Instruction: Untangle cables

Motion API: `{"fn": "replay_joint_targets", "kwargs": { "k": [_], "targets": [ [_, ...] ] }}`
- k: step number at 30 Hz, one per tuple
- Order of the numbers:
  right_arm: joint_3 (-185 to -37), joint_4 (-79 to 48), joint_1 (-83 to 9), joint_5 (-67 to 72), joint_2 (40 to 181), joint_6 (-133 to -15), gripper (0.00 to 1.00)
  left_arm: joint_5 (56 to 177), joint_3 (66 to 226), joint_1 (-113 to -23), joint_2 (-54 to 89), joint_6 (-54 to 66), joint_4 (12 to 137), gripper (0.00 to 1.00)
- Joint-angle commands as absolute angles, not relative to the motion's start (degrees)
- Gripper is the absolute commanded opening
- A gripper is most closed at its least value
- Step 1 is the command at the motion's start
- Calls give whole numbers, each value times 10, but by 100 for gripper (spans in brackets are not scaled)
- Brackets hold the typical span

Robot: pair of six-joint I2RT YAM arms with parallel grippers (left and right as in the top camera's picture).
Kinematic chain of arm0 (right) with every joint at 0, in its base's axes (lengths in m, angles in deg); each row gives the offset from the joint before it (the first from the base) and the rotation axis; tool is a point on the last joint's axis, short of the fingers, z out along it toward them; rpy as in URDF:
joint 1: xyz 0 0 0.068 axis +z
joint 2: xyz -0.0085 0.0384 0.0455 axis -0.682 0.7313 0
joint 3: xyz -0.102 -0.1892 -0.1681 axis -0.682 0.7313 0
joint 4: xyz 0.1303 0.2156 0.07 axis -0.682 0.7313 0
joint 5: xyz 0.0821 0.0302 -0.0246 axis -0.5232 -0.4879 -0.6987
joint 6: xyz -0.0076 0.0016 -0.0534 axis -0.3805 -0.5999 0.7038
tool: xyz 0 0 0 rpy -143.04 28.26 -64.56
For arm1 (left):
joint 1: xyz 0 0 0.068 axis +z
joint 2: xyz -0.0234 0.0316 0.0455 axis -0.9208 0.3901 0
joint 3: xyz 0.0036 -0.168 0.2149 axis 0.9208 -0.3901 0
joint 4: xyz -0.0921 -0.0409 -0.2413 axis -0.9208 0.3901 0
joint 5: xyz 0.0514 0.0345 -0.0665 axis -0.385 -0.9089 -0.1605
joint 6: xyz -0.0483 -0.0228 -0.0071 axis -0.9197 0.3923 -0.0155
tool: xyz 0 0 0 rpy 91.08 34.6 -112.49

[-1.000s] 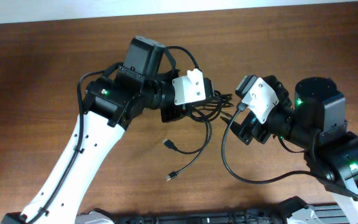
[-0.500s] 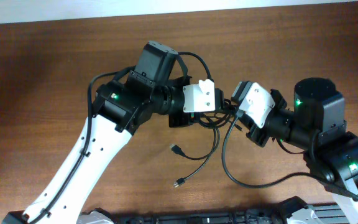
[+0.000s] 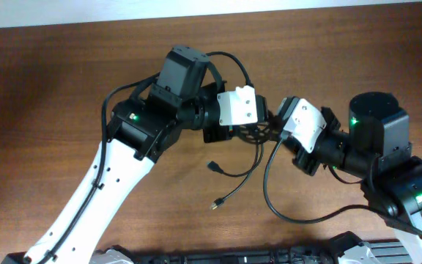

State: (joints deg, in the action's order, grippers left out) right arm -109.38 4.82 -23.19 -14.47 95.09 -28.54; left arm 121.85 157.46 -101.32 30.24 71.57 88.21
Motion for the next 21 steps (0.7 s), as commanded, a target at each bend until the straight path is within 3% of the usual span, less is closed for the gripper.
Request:
{"fn": "replay_joint_targets", "kwargs": {
  "k": [1, 6, 10, 16, 17, 18, 21],
  "targets": [
    [-1094, 54, -230, -183, 953, -289, 52, 1225, 1587, -1011, 276, 677, 863, 0],
    [-1094, 51, -230, -186, 954, -288, 90, 1251, 1587, -1011, 276, 657, 861, 0],
    [-1094, 47, -230, -186, 956, -288, 92, 1323, 1587, -1012, 276, 659, 864, 0],
    [-1094, 25, -231, -186, 958, -288, 96, 1410, 1587, -1012, 276, 757, 921, 0],
    [-1094, 24, -231, -186, 958, -289, 93, 1409, 1587, -1012, 276, 756, 922, 0],
    [-1094, 22, -231, -186, 958, -288, 81, 1408, 1587, -1012, 276, 756, 922, 0],
    [-1094, 21, -231, -186, 959, -289, 17, 1408, 1587, -1012, 276, 756, 919, 0]
  ]
}}
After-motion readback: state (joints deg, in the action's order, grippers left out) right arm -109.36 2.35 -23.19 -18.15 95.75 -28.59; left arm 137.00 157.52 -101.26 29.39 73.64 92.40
